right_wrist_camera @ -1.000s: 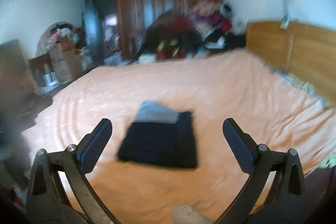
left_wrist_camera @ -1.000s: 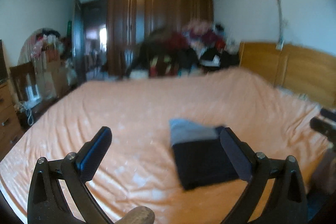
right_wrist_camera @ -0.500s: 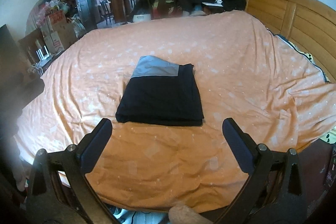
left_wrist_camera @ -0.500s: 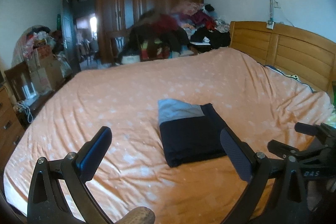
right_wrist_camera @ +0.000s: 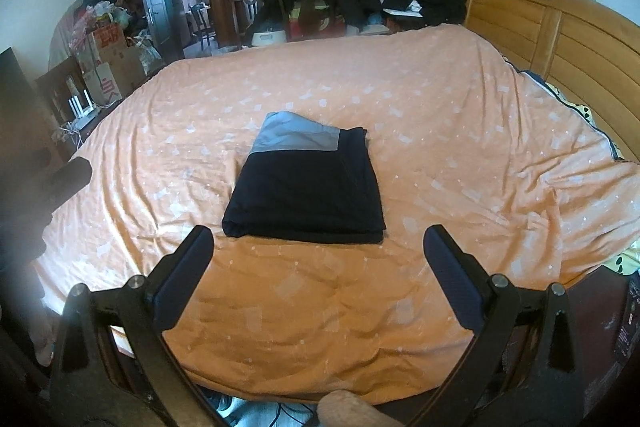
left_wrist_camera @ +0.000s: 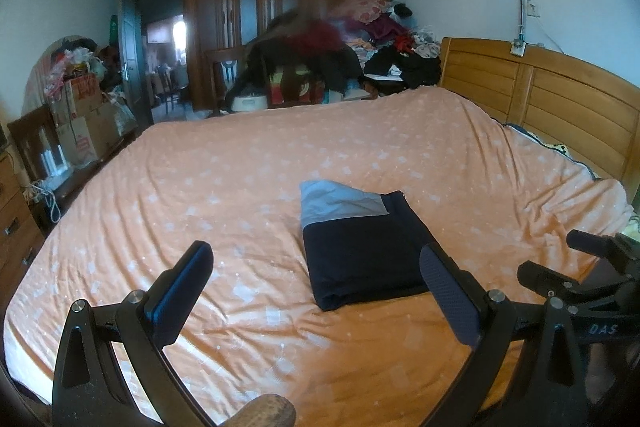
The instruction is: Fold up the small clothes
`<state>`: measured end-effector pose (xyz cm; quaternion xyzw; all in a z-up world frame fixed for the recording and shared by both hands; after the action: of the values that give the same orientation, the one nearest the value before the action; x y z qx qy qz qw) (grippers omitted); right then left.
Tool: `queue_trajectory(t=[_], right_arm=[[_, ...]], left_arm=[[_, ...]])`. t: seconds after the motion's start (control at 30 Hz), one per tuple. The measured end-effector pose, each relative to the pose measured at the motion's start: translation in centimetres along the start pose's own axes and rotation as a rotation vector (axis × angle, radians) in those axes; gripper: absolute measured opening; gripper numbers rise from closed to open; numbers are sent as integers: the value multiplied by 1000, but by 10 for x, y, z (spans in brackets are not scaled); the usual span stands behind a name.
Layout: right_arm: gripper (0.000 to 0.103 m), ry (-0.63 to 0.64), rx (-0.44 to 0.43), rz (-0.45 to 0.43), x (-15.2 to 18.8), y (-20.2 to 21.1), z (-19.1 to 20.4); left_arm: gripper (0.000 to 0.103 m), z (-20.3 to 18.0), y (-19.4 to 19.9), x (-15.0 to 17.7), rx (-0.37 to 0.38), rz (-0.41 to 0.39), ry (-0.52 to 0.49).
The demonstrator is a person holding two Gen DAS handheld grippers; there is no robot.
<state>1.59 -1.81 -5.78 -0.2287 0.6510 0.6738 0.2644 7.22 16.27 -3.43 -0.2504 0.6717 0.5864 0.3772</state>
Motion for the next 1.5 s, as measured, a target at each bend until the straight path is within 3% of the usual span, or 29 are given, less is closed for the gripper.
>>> queue_trajectory(t=[0.63, 0.87, 1.5], right_arm=[[103, 6, -12, -2, -6, 4, -3], [103, 25, 73, -25, -12, 9, -2], [103, 63, 84, -56, -16, 14, 9]], left_arm=[[103, -1, 9, -10, 12, -10, -7], [103, -2, 11, -13, 15, -18, -7], [103, -6, 12, -15, 11, -19, -4]])
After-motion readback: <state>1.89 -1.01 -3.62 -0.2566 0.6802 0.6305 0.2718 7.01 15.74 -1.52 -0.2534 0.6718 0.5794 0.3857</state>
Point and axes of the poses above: each gripper's, at about its wrist camera, not at the fingertips, and y roughly against the way its jaws point, z to its left, x to its underside, the point moved 7 cm from there along -y, roughly the way its jaws point, and after that the axes turned 9 degrees about z, right-handed, at the moved point
